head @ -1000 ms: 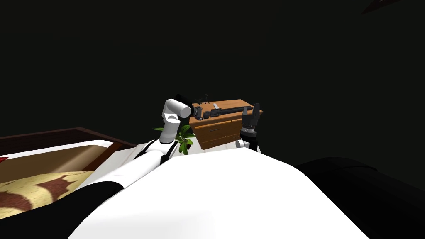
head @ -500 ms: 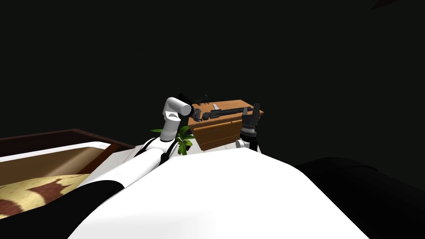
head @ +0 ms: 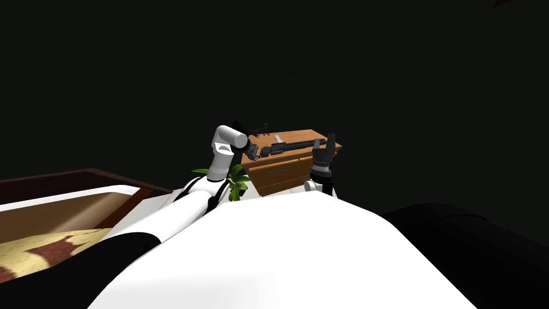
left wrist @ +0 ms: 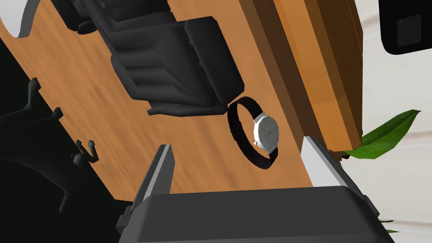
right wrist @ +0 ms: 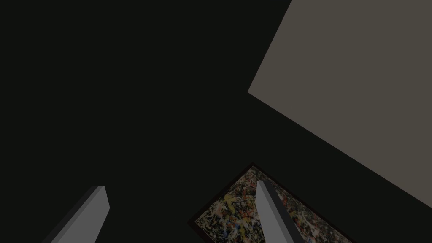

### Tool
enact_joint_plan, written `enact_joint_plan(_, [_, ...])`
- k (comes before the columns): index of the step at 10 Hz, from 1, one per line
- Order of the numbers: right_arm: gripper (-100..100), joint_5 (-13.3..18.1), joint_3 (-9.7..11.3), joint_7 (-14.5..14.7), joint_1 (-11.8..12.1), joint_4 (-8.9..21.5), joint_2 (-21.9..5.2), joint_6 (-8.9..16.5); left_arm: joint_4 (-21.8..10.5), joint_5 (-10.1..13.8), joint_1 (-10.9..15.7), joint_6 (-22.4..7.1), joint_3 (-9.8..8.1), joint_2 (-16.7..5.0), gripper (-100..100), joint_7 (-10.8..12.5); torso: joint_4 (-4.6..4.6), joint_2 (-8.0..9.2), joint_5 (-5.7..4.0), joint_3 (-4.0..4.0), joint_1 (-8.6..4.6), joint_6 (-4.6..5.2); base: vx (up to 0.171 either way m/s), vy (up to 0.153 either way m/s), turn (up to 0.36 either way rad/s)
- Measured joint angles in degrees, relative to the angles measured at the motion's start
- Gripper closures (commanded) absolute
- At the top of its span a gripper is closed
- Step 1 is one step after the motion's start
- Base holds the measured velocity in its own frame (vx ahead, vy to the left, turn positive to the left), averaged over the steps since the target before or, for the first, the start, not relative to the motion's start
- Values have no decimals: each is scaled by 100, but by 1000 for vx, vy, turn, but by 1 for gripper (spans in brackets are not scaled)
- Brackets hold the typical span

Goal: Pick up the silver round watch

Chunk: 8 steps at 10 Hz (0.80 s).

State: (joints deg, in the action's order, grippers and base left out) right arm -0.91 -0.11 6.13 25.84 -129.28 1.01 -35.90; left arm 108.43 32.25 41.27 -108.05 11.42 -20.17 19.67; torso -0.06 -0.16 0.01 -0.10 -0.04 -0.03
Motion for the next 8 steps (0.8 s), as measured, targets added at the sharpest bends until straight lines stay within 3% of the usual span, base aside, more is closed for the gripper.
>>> enact_joint_plan(4, [0, 0, 0, 0, 0, 0, 0, 0, -225, 65, -15, -572, 19, 1, -100, -61, 1, 4, 0, 2, 0, 0, 29, -8, -1])
enact_joint_plan(5, [0, 0, 0, 0, 0, 0, 0, 0, -233, 66, -13, -607, 21, 3, 0, -60, 2, 10, 0, 6, 1, 0, 0, 0, 0])
enact_joint_plan(6, [0, 0, 0, 0, 0, 0, 0, 0, -232, 66, -13, -604, 21, 3, -100, -60, 3, 15, 1, 8, 3, 0, -1, -3, -31])
enact_joint_plan(8, [0, 0, 0, 0, -1, 0, 0, 0, -390, -11, -91, -408, 49, 3, -100, -145, 4, 19, 1, 11, 3, 0, -7, -5, -26])
